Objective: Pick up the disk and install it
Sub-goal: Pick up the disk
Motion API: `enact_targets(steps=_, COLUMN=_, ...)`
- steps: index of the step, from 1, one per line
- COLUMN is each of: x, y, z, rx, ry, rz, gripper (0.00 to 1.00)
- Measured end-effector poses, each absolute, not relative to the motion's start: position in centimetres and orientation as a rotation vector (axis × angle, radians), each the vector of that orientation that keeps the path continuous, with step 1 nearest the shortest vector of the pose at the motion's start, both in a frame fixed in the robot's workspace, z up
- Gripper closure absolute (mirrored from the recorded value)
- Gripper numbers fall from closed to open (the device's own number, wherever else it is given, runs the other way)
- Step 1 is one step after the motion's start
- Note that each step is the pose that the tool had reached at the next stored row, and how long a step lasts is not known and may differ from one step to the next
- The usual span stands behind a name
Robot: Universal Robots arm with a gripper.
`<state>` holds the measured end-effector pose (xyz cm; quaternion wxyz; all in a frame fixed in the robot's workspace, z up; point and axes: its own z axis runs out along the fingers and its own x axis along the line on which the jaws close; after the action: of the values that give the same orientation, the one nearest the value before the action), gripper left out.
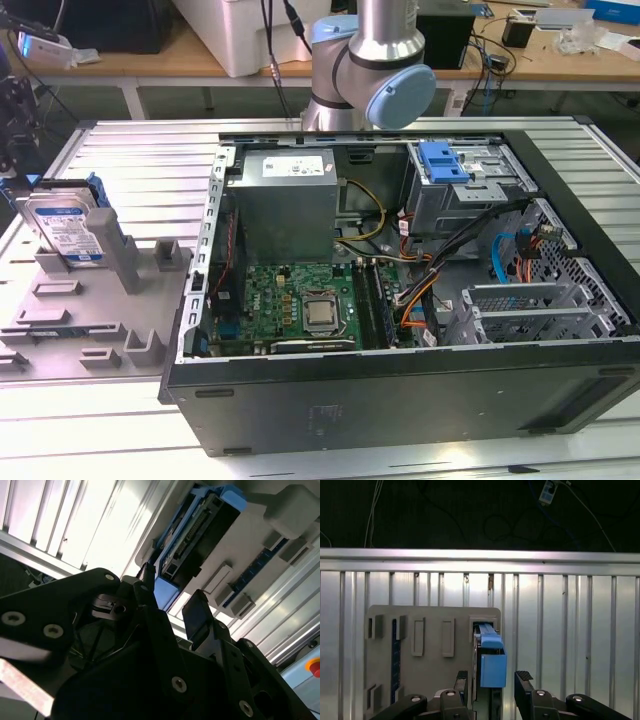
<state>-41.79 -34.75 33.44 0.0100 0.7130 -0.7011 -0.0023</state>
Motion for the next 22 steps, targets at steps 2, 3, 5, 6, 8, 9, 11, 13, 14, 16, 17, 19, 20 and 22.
enact_targets(steps=2, x=-41.9, y=-34.8, z=33.3, rx=2.226, ry=-2.189, rz=-0.006, gripper=0.50)
enact_targets(steps=3, x=-41.9, y=-34.8, z=33.3, rx=2.226, ry=-2.189, rz=-0.006, gripper=0.50)
enact_targets(steps=5, x=-41.9, y=-34.8, z=33.2, rx=2.227, ry=-2.189, rz=-0.005, gripper=0.50)
enact_targets(steps=6, x=-42.0, y=-34.8, z=33.1, rx=2.227, ry=-2.189, rz=-0.005, gripper=0.50)
enact_targets(steps=8, x=-42.0, y=-34.8, z=33.0, rx=2.227, ry=-2.190, rz=-0.004, gripper=0.50)
enact_targets(steps=9, x=-42.1, y=-34.8, z=33.0, rx=2.227, ry=-2.190, rz=-0.004, gripper=0.50)
enact_targets(steps=11, x=-42.1, y=-34.8, z=32.8, rx=2.228, ry=-2.190, rz=-0.003, gripper=0.50)
enact_targets(steps=13, x=-42.2, y=-34.8, z=32.7, rx=2.228, ry=-2.191, rz=-0.002, gripper=0.50)
enact_targets(steps=14, x=-42.2, y=-34.8, z=32.7, rx=2.228, ry=-2.191, rz=-0.002, gripper=0.50)
enact_targets(steps=16, x=-42.3, y=-34.8, z=32.6, rx=2.229, ry=-2.191, rz=-0.001, gripper=0.50)
enact_targets(steps=17, x=-42.3, y=-34.8, z=32.5, rx=2.229, ry=-2.191, rz=-0.001, gripper=0.50)
enact_targets(steps=19, x=-42.3, y=-34.8, z=32.4, rx=2.229, ry=-2.192, rz=0.000, gripper=0.50)
enact_targets(steps=20, x=-42.3, y=-34.8, z=32.3, rx=2.229, ry=-2.192, rz=0.000, gripper=0.50)
enact_targets(steps=22, x=-42.3, y=-34.8, z=32.2, rx=2.230, ry=-2.192, rz=0.001, gripper=0.50)
